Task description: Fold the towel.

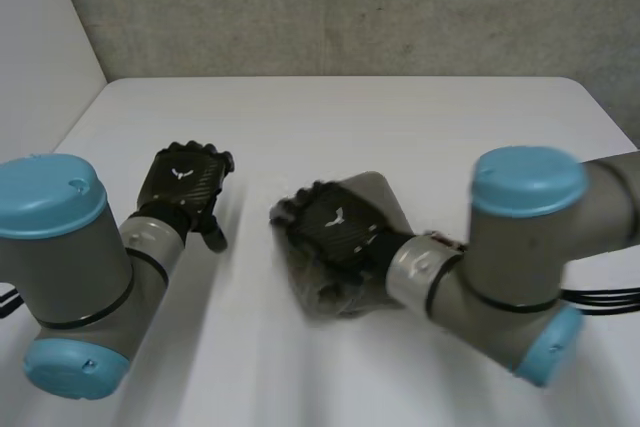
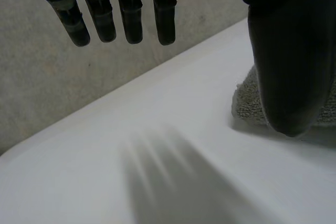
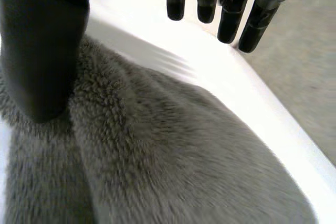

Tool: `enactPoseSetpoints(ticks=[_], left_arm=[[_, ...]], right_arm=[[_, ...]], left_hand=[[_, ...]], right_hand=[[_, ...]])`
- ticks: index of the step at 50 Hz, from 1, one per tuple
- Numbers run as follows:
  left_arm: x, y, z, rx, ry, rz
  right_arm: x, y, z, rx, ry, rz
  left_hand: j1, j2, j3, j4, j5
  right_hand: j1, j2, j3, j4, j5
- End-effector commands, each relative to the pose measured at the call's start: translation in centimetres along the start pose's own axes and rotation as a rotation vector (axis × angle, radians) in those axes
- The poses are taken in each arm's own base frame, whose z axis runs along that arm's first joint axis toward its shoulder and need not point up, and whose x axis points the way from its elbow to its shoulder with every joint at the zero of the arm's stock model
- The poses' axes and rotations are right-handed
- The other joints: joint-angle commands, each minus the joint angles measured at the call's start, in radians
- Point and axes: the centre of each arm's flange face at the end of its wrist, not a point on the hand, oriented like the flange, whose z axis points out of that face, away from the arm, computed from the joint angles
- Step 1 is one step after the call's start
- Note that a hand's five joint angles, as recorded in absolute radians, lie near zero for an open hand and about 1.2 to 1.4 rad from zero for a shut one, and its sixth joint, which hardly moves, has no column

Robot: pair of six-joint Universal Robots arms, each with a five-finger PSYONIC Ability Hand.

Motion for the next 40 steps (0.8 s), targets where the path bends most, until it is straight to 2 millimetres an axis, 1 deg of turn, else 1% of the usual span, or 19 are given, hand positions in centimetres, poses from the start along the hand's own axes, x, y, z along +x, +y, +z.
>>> enactPoseSetpoints(ticks=[1, 2, 4, 6, 8, 10, 12, 15, 16, 17, 18, 20, 22, 24, 25, 27, 30, 32, 40], left_arm=[[0.9, -1.9, 0.3, 0.076, 0.023, -0.007], [0.9, -1.9, 0.3, 0.077, 0.024, -0.007], [2.1, -2.5, 0.1, 0.099, 0.057, -0.019], [2.1, -2.5, 0.1, 0.100, 0.057, -0.020], [3.2, -2.1, 0.4, 0.089, 0.086, -0.047], [3.6, -2.1, 0.6, 0.085, 0.095, -0.061], [4.0, -1.9, 0.7, 0.079, 0.106, -0.072], [5.2, -1.1, 1.0, 0.058, 0.135, -0.087], [5.8, -0.7, 1.0, 0.043, 0.149, -0.090], [5.8, -0.6, 1.0, 0.043, 0.149, -0.090], [6.3, -0.2, 1.1, 0.027, 0.161, -0.093], [6.8, 0.2, 1.1, 0.010, 0.173, -0.092], [7.1, 0.7, 1.1, -0.012, 0.182, -0.094], [7.6, 1.6, 1.1, -0.050, 0.192, -0.099], [7.6, 1.6, 1.1, -0.050, 0.192, -0.099], [7.9, 2.2, 1.0, -0.074, 0.198, -0.100], [8.0, 2.4, 1.1, -0.080, 0.199, -0.099], [7.9, 2.5, 1.1, -0.084, 0.195, -0.099], [7.9, 2.9, 1.2, -0.093, 0.189, -0.095]], right_arm=[[4.4, -0.7, -3.5, 0.031, 0.123, 0.250], [4.4, -0.7, -3.5, 0.031, 0.123, 0.251], [6.1, 0.2, -4.5, 0.032, 0.156, 0.368], [6.7, 0.6, -4.7, 0.032, 0.163, 0.410], [7.2, 1.0, -4.8, 0.035, 0.170, 0.442], [7.6, 1.2, -4.9, 0.039, 0.177, 0.468], [8.8, 1.7, -4.8, 0.044, 0.201, 0.502], [9.3, 2.3, -4.3, 0.038, 0.208, 0.522], [9.6, 3.2, -3.6, 0.023, 0.207, 0.554], [10.0, 4.0, -2.8, 0.014, 0.207, 0.586], [10.0, 4.0, -2.8, 0.014, 0.207, 0.586], [10.3, 4.8, -1.6, 0.010, 0.198, 0.631], [10.3, 4.8, -1.6, 0.010, 0.198, 0.631], [10.7, 6.1, -0.3, 0.003, 0.192, 0.669], [10.7, 6.1, -0.3, 0.003, 0.192, 0.669], [10.8, 7.5, 0.9, -0.019, 0.185, 0.712], [10.7, 8.1, 1.2, -0.037, 0.177, 0.733], [10.6, 9.0, 1.8, -0.072, 0.165, 0.756], [10.2, 9.8, 1.9, -0.111, 0.160, 0.759]], left_hand=[[-0.048, -0.041, -0.048, -0.054, -0.013], [-0.048, -0.041, -0.048, -0.054, -0.013], [-0.048, -0.041, -0.048, -0.054, -0.013], [-0.048, -0.041, -0.048, -0.054, -0.013], [-0.048, -0.041, -0.048, -0.054, -0.013], [-0.048, -0.041, -0.048, -0.054, -0.013], [-0.048, -0.041, -0.048, -0.054, -0.013], [-0.048, -0.041, -0.048, -0.054, -0.013], [-0.048, -0.041, -0.048, -0.054, -0.013], [-0.048, -0.041, -0.048, -0.054, -0.013], [-0.048, -0.041, -0.048, -0.054, -0.013], [-0.048, -0.041, -0.048, -0.054, -0.013], [-0.048, -0.041, -0.048, -0.054, -0.013], [-0.048, -0.041, -0.048, -0.054, -0.013], [-0.048, -0.041, -0.048, -0.054, -0.013], [-0.048, -0.041, -0.048, -0.054, -0.013], [-0.048, -0.041, -0.048, -0.054, -0.013], [-0.048, -0.041, -0.048, -0.054, -0.013], [-0.048, -0.041, -0.048, -0.054, -0.013]], right_hand=[[-0.061, -0.070, -0.045, -0.075, -0.060], [-0.061, -0.070, -0.045, -0.075, -0.060], [-0.061, -0.070, -0.045, -0.075, -0.060], [-0.061, -0.070, -0.045, -0.075, -0.060], [-0.061, -0.070, -0.045, -0.075, -0.060], [-0.061, -0.070, -0.045, -0.075, -0.060], [-0.061, -0.070, -0.045, -0.075, -0.060], [-0.061, -0.070, -0.045, -0.075, -0.060], [-0.061, -0.070, -0.045, -0.075, -0.060], [-0.061, -0.070, -0.045, -0.075, -0.060], [-0.061, -0.070, -0.045, -0.075, -0.060], [-0.061, -0.070, -0.045, -0.075, -0.060], [-0.061, -0.070, -0.045, -0.075, -0.060], [-0.061, -0.070, -0.045, -0.075, -0.060], [-0.061, -0.070, -0.045, -0.075, -0.060], [-0.061, -0.070, -0.045, -0.075, -0.060], [-0.061, -0.070, -0.045, -0.075, -0.060], [-0.061, -0.070, -0.045, -0.075, -0.060], [-0.061, -0.070, -0.045, -0.075, -0.060]])
